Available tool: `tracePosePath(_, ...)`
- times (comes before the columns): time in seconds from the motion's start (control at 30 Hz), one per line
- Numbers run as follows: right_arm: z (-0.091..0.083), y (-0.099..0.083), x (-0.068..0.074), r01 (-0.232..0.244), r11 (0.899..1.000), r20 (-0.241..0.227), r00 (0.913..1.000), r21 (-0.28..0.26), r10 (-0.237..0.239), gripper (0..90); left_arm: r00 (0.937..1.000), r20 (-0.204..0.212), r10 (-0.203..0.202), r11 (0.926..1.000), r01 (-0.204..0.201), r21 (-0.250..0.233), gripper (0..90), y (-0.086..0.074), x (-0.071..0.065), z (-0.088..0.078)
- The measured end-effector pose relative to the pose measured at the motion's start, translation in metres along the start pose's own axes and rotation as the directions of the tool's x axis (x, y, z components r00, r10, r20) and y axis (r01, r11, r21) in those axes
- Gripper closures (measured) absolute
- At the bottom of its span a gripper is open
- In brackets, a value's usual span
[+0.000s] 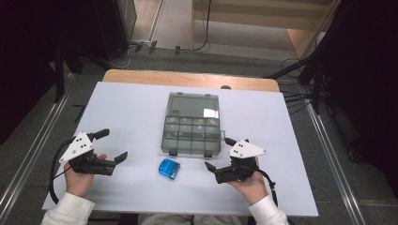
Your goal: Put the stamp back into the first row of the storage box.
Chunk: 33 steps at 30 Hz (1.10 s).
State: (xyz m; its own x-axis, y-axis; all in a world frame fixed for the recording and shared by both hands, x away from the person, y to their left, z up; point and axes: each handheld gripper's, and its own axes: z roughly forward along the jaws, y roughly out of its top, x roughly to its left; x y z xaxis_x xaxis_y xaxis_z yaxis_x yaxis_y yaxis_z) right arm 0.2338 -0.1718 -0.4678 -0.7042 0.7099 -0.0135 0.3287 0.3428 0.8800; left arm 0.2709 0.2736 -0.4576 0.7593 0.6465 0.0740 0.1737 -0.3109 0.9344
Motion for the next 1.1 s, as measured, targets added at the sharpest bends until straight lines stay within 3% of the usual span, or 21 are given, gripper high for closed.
tracePosePath(0.33,0.020,0.014,0.011,0.018,1.000,-0.045,0.9988,0.025,-0.017,0.0,0.9999,0.010,-0.003,0.9999,0.003,-0.011,0.0,0.000,0.000,-0.001)
tracePosePath(0.67,0.043,0.023,0.023,0.058,0.995,-0.091,0.9946,0.084,-0.050,0.0,1.0000,0.007,-0.005,1.0000,0.005,-0.005,0.0,0.000,0.001,-0.001)
tracePosePath(0.97,0.064,0.031,0.038,0.106,0.986,-0.153,0.9845,0.127,-0.086,0.0,0.9999,0.010,0.002,1.0000,-0.002,-0.003,0.0,0.000,0.001,-0.001)
tracePosePath(1.1,0.069,0.033,0.042,0.106,0.985,-0.167,0.9825,0.134,-0.083,0.0,0.9999,0.010,0.001,1.0000,-0.001,-0.005,0.0,0.000,0.001,-0.001)
